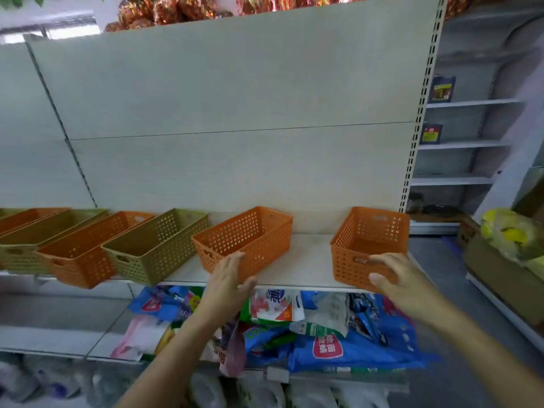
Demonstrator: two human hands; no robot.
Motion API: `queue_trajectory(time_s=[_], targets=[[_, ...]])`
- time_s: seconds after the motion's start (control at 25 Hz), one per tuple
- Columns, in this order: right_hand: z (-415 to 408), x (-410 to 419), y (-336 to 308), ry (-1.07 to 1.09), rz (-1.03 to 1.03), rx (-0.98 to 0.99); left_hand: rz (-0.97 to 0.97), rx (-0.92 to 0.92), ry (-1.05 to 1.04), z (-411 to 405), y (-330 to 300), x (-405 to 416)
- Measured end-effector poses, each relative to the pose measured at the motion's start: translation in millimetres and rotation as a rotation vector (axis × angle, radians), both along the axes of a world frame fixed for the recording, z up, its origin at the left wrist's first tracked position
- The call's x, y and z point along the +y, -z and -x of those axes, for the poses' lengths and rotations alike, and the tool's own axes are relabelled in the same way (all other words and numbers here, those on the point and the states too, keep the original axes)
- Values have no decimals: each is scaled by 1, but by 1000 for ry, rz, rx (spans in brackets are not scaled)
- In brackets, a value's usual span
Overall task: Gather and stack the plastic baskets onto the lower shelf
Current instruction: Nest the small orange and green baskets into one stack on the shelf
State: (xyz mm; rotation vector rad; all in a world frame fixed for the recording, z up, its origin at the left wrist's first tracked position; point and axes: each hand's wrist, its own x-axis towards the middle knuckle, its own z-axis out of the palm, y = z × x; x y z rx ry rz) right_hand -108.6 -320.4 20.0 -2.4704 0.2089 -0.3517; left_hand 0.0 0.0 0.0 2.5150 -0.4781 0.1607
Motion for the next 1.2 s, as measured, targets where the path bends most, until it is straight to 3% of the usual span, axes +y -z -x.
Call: queue_trajectory(time_s=[0.16, 0.28, 0.4, 0.48, 0.6, 0.72, 0.76, 0.84, 0.92, 0.96, 1.2], targets=[[-41, -32, 13, 85, 248, 202, -329, 47, -195, -66, 5, 6], [-62, -59, 36, 111, 272, 285, -391, 44, -206, -81, 11, -6], [-62, -73, 41, 110, 170, 151, -293, -31, -125, -76, 8, -37], [-65, -76, 36, 164, -21, -6, -189, 12, 8, -67, 14, -67], [-85, -96, 24, 338, -175, -45, -101, 75, 119, -65, 20, -90], [-110, -122, 17, 461, -223, 164, -94, -191, -182, -104, 12, -62], [-119, -128, 20, 470, -272, 230, -94, -148, -322, -122, 8, -44], [-128, -125, 19, 442, -391, 312, 48, 167, -492, -150, -1, -15], [-137, -125, 24, 394, -399, 278, 252, 432, -519, -165, 5, -7], [-140, -124, 26, 388, -389, 243, 326, 477, -501, -166, 8, -8], [-146, -120, 39, 408, -262, 68, 417, 183, -359, -131, 18, -16]])
